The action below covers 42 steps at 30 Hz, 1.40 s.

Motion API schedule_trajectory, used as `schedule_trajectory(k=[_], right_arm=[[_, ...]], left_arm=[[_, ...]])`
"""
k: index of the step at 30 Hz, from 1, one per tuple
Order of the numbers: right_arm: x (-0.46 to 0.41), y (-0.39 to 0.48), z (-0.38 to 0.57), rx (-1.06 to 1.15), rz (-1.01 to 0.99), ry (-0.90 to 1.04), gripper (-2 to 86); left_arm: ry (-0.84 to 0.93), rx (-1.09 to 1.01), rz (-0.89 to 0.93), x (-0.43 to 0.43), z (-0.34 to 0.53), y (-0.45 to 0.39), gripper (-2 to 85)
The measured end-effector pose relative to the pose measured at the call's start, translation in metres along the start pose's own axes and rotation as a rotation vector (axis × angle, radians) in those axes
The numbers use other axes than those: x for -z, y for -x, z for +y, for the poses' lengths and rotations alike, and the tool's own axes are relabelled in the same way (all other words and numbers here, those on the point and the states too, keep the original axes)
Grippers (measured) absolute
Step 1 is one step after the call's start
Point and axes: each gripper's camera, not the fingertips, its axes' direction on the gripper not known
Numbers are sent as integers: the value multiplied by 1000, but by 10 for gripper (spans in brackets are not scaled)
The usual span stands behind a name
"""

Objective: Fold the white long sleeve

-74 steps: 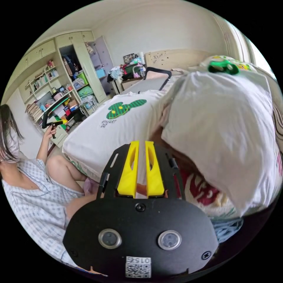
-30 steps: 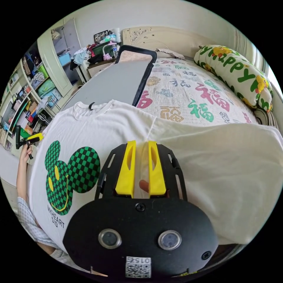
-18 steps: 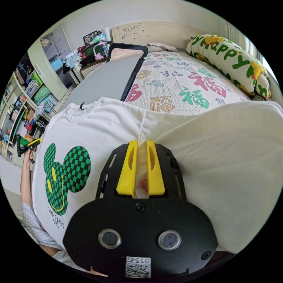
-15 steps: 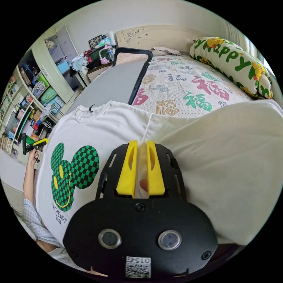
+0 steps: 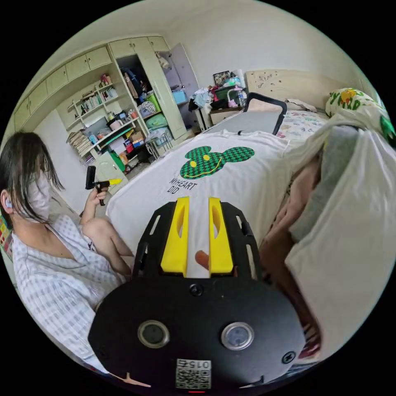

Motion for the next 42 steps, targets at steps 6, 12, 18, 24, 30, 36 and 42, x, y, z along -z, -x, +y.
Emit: schedule_trajectory(k=[6, 12, 18, 24, 30, 36, 42], right_arm=[[51, 7, 102, -205, 230, -101, 106], [68, 0, 164, -358, 197, -169, 116], [76, -10, 191, -415, 1, -216, 76], [92, -1, 196, -390, 110, -194, 0], [89, 4, 205, -398, 252, -74, -6], [83, 8, 219, -408, 285, -44, 2], [129, 20, 202, -354, 416, -165, 50]], left_arm=[[-70, 64, -159, 16, 72, -13, 110], [-83, 115, -17, 18, 106, 3, 112], [-19, 80, -101, 7, 121, 7, 61], [-21, 63, -138, 11, 141, 10, -1], [-3, 81, -161, -3, 164, 20, -7], [-3, 89, -179, -10, 184, 18, 4], [-165, 39, -362, 27, 178, -16, 28]])
